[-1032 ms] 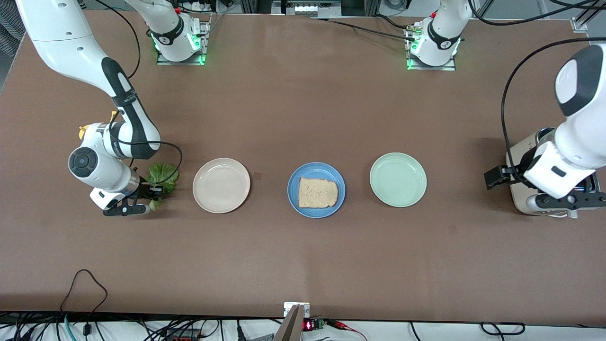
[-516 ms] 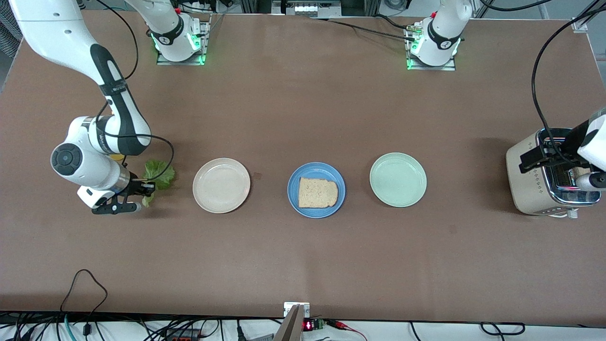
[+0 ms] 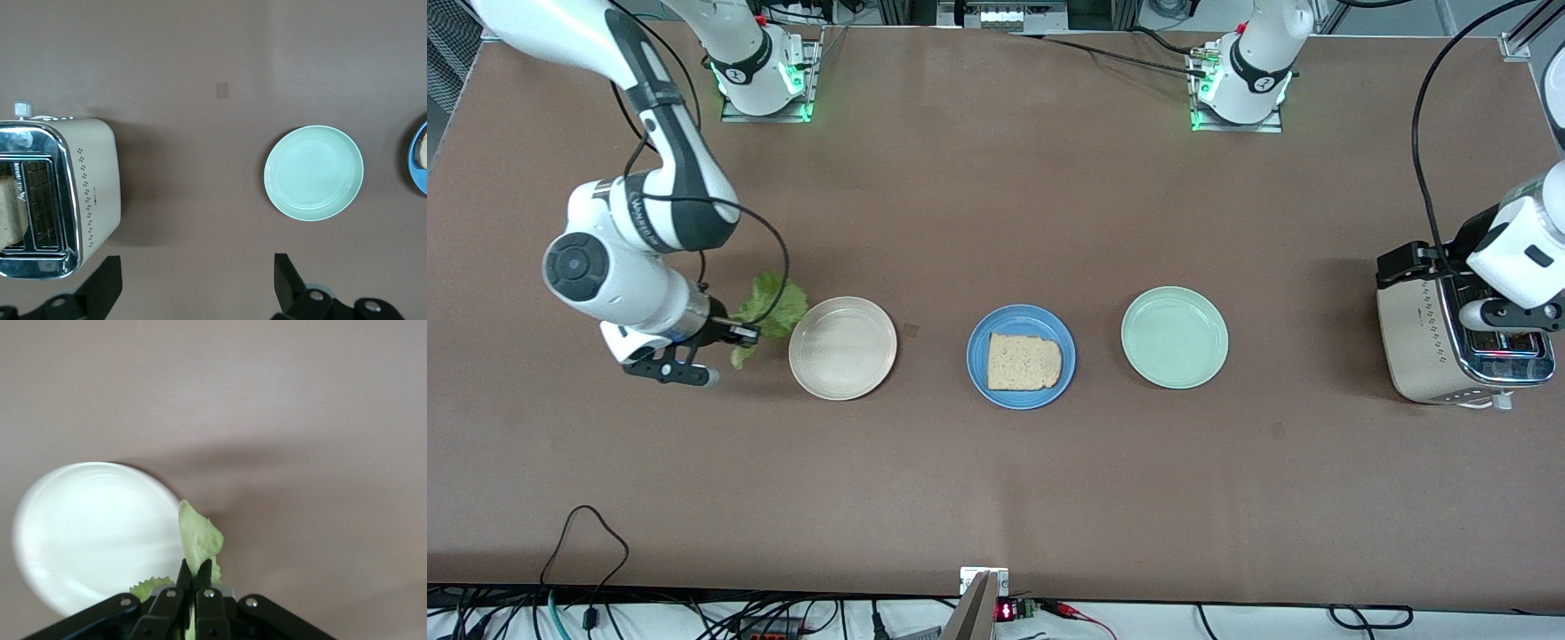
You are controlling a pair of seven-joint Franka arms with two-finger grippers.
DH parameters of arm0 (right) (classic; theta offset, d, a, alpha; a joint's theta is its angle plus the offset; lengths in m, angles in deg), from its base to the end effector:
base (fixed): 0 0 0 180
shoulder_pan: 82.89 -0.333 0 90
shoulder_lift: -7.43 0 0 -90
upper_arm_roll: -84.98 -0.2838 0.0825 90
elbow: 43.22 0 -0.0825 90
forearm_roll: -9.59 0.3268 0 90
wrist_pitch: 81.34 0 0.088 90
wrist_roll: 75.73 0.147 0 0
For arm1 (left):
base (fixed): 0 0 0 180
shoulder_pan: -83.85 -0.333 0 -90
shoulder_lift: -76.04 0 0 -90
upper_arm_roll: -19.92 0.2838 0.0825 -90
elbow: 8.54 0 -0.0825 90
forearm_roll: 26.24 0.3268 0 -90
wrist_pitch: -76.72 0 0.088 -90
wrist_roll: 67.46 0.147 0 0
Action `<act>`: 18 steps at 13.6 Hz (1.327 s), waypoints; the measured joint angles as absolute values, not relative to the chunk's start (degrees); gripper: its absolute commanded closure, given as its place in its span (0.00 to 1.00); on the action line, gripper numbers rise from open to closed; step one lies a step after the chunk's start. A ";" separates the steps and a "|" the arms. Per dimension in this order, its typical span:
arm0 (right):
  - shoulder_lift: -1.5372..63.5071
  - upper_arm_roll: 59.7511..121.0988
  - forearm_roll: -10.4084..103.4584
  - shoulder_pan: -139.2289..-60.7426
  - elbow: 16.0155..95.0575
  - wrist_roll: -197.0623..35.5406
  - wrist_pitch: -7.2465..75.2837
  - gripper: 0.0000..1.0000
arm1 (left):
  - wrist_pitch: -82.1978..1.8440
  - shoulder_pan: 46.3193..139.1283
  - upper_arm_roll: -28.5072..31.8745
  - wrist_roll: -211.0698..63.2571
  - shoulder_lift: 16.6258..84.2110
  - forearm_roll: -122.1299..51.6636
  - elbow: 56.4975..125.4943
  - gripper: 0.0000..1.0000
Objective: Make sandwich in blue plate with both arms
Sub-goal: 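Place the lettuce leaf onto the bread with the right gripper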
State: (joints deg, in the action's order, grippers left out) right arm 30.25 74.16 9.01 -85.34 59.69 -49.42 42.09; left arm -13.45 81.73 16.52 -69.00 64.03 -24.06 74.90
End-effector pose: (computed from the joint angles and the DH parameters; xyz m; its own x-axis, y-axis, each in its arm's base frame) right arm 0.5677 0.1275 0.2921 0.9711 -0.2313 -0.0585 -0.2340 -0.9713 -0.0431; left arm 0.5470 -0.0040 0.4903 0.9958 0.0047 -0.0909 0.0021 -0.9996 -0.0280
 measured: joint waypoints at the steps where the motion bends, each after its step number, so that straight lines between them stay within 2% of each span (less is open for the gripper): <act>1: 30.28 72.72 10.37 -85.74 59.12 -44.63 41.82 1.00 | -13.85 81.70 16.53 -69.01 64.45 -24.06 75.97 0.00; 5: 32.79 71.52 15.13 -92.06 55.00 -26.31 41.77 1.00 | -14.06 81.38 16.69 -69.01 65.39 -24.06 77.33 0.00; 9: 40.84 72.29 15.18 -100.03 46.45 -7.59 43.99 1.00 | -14.06 81.33 16.73 -69.01 65.61 -24.06 77.62 0.00; 14: 48.50 77.14 23.03 -107.01 40.69 1.61 53.02 1.00 | -14.06 81.30 16.74 -69.01 65.68 -24.06 77.96 0.00; 18: 53.42 80.27 27.15 -112.65 35.33 6.65 54.36 1.00 | -14.06 81.12 16.74 -69.01 65.68 -24.06 78.05 0.00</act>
